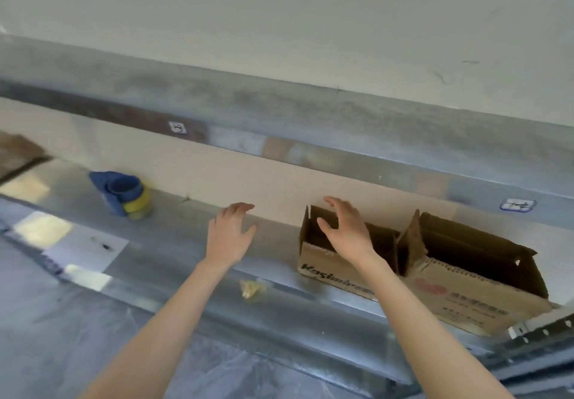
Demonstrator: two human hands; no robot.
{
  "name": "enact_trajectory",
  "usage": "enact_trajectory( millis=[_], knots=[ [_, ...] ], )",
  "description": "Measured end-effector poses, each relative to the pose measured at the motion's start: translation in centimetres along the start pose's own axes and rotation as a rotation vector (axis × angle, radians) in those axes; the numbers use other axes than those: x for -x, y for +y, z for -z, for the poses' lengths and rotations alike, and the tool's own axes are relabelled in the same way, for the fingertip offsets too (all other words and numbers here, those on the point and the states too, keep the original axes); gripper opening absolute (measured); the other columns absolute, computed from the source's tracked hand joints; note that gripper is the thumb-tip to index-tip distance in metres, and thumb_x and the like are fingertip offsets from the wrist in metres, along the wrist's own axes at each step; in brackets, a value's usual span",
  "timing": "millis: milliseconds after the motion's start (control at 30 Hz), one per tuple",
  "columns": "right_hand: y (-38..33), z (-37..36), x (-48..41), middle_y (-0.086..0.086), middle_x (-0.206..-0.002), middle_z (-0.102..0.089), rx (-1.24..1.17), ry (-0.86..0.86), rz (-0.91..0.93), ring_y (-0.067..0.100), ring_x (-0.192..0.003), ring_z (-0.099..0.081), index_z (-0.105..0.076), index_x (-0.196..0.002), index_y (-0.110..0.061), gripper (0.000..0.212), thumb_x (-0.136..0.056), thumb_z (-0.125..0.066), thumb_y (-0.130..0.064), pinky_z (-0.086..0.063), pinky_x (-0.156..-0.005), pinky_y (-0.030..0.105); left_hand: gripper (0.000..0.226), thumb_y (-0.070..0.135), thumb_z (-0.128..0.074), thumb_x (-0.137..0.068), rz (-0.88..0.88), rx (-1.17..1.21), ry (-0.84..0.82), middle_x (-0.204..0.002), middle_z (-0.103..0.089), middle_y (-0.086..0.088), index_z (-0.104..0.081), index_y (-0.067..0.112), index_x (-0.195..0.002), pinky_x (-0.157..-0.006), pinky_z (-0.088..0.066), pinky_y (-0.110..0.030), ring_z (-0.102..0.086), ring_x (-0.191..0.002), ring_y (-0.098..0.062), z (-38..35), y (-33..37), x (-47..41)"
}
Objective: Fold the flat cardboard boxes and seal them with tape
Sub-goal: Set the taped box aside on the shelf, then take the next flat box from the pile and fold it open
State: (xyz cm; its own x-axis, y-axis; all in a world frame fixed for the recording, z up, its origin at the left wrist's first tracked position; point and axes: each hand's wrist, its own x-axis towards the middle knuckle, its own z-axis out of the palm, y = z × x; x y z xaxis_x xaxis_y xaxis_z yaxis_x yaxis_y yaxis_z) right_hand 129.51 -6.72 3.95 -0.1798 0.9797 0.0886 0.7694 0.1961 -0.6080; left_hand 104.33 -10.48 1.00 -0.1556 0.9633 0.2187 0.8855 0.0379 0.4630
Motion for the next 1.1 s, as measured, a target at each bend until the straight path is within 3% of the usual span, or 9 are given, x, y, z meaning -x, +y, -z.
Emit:
enact_trajectory(
  millis=[133, 267, 400, 600, 767, 1100],
  knots=[
    [-6.5, -3.9, -3.3, -0.005, -0.155, -0.036, 0.160, -0.107, 0.125, 0.022, -0.140, -0.032, -0.031, -0.151, -0.032, 0.056, -0.100, -0.048, -0.046, -0.040, -0.107, 0.043, 0.051, 0.045, -0.049, -0.099, 0.032, -0.263, 0.080, -0.149, -0.047, 0.000, -0.045, 0.023, -0.145, -0.099, -0.035, -0.041, -0.045, -0.131, -0.027, 5.0, -5.5, 0.1],
    [-14.2, -9.1, -5.9, -0.004, -0.158, -0.032, 0.264, -0.193, 0.250, 0.024, -0.141, -0.031, -0.028, -0.154, -0.030, 0.060, -0.100, -0.043, -0.051, -0.032, -0.110, 0.038, 0.058, 0.053, -0.043, -0.100, 0.125, -0.369, 0.151, -0.148, -0.048, -0.003, -0.043, 0.020, -0.148, -0.096, -0.037, -0.041, -0.048, -0.127, -0.029, 10.0, -12.0, 0.9],
    [-22.4, -15.2, -7.8, -0.003, -0.159, -0.031, 0.305, -0.230, 0.362, 0.025, -0.141, -0.031, -0.028, -0.155, -0.028, 0.064, -0.099, -0.045, -0.053, -0.032, -0.107, 0.037, 0.063, 0.058, -0.037, -0.100, 0.220, -0.466, 0.149, -0.154, -0.040, -0.001, -0.036, 0.023, -0.152, -0.098, -0.036, -0.040, -0.045, -0.132, -0.027, 15.1, -20.0, 1.6],
    [-34.9, -25.2, -9.5, 0.000, -0.154, -0.038, 0.269, -0.241, 0.437, 0.028, -0.135, -0.036, -0.030, -0.153, -0.029, 0.062, -0.097, -0.047, -0.050, -0.036, -0.100, 0.039, 0.065, 0.059, -0.036, -0.099, 0.318, -0.511, 0.152, -0.158, -0.033, -0.001, -0.030, 0.025, -0.154, -0.105, -0.032, -0.042, -0.039, -0.138, -0.027, 22.9, -32.5, 2.2],
    [-43.2, -31.5, -10.8, -0.001, -0.159, -0.029, 0.248, -0.286, 0.441, 0.026, -0.142, -0.028, -0.026, -0.155, -0.026, 0.065, -0.098, -0.044, -0.053, -0.031, -0.111, 0.044, 0.066, 0.061, -0.029, -0.099, 0.342, -0.553, 0.116, -0.161, -0.027, 0.001, -0.023, 0.026, -0.156, -0.110, -0.031, -0.042, -0.034, -0.141, -0.025, 28.1, -41.2, 2.0],
    [-54.8, -41.1, -16.4, 0.001, -0.159, -0.030, 0.270, -0.321, 0.490, 0.027, -0.142, -0.028, -0.026, -0.155, -0.024, 0.066, -0.098, -0.045, -0.053, -0.032, -0.110, 0.045, 0.067, 0.061, -0.032, -0.099, 0.393, -0.520, 0.133, -0.160, -0.030, 0.002, -0.023, 0.027, -0.156, -0.105, -0.030, -0.039, -0.038, -0.138, -0.025, 32.5, -56.1, -1.9]
  ],
)
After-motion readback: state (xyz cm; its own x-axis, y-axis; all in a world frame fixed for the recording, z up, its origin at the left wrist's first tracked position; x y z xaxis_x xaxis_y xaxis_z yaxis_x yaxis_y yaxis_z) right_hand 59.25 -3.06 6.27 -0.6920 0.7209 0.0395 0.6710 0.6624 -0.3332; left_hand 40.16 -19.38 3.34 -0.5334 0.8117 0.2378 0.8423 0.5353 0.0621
